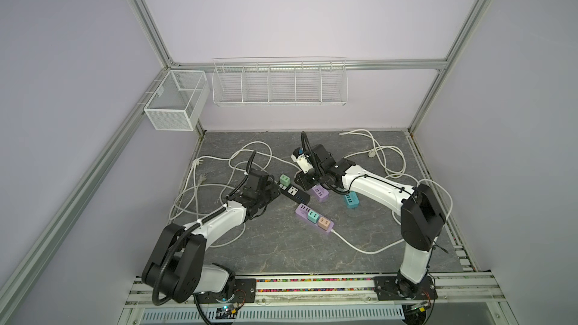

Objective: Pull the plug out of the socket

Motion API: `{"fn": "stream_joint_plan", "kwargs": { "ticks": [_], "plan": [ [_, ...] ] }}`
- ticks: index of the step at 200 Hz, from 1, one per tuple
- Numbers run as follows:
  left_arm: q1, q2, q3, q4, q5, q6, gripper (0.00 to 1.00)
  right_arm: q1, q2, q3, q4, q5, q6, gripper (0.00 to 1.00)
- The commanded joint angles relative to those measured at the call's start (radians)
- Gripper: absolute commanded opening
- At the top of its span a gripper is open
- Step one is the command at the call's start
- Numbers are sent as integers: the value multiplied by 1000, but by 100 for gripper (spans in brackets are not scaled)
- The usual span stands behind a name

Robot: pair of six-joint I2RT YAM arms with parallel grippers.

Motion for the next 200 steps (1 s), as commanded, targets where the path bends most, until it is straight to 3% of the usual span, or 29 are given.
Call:
{"fn": "stream_joint_plan", "kwargs": {
  "ticks": [1,100,167,200],
  "plan": [
    [-1,-96,14,-109,-83,61,44,20,-27,-13,-13,-23,63,25],
    [13,-507,-48,-401,-275,121,49,154,77,8,168,-89,303,26],
    [16,-687,-117,-518,-330,114,53,189,199,27,343,-134,463,26],
    [18,-734,-141,-537,-337,93,53,208,283,98,342,-137,501,27]
  ]
}}
